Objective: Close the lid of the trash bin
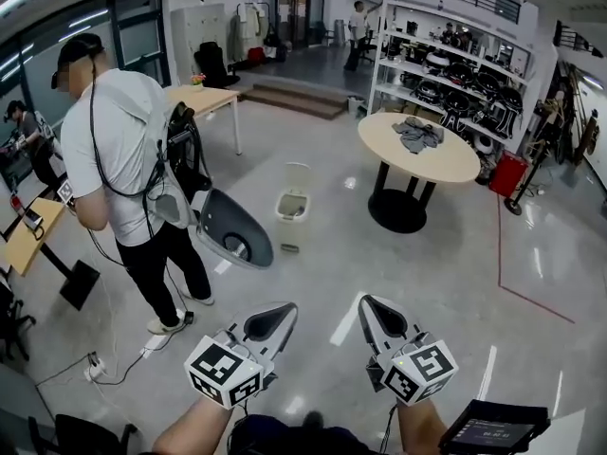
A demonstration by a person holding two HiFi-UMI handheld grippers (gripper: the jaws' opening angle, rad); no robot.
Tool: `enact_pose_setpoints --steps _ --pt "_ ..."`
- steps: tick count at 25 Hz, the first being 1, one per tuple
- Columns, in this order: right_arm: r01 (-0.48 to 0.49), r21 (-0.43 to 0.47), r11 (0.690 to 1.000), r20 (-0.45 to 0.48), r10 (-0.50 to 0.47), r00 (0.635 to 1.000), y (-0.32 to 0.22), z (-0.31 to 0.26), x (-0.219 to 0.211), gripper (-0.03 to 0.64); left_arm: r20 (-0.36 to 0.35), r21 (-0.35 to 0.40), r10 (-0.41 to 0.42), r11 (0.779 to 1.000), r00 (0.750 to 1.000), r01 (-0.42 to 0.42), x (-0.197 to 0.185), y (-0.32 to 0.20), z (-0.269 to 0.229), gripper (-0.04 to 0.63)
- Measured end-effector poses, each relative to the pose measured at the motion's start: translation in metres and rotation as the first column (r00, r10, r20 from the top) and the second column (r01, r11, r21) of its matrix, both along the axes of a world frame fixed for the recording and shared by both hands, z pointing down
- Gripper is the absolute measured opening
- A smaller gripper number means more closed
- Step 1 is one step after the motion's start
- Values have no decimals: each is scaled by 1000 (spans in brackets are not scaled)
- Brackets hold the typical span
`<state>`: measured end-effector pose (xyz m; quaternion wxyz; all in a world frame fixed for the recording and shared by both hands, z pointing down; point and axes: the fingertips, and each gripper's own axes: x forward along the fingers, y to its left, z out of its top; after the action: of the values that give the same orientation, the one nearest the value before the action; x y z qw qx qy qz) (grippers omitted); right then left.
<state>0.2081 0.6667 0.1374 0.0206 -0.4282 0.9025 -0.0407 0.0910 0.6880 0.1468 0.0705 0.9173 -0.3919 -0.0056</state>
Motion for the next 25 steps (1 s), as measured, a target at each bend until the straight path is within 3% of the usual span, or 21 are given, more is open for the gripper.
enact_pose_setpoints --steps 7,12,18,25 --pt "17 -32 999 10 -17 1000 -78 8 1 9 6 -14 -27 1000 1000 27 6 -77 -4 -6" --pt "13 -26 1000 -15 -13 1000 -153 13 -12 9 -11 17 -9 1000 1000 9 3 -151 -5 -6" --pt "6 -31 1000 -19 -7 1000 -261 0 -50 11 -32 38 -7 999 999 8 -34 -259 -18 -6" --pt "11 -31 999 -32 -12 999 -333 10 -82 11 -43 12 -6 1000 999 7 -62 -328 2 -6"
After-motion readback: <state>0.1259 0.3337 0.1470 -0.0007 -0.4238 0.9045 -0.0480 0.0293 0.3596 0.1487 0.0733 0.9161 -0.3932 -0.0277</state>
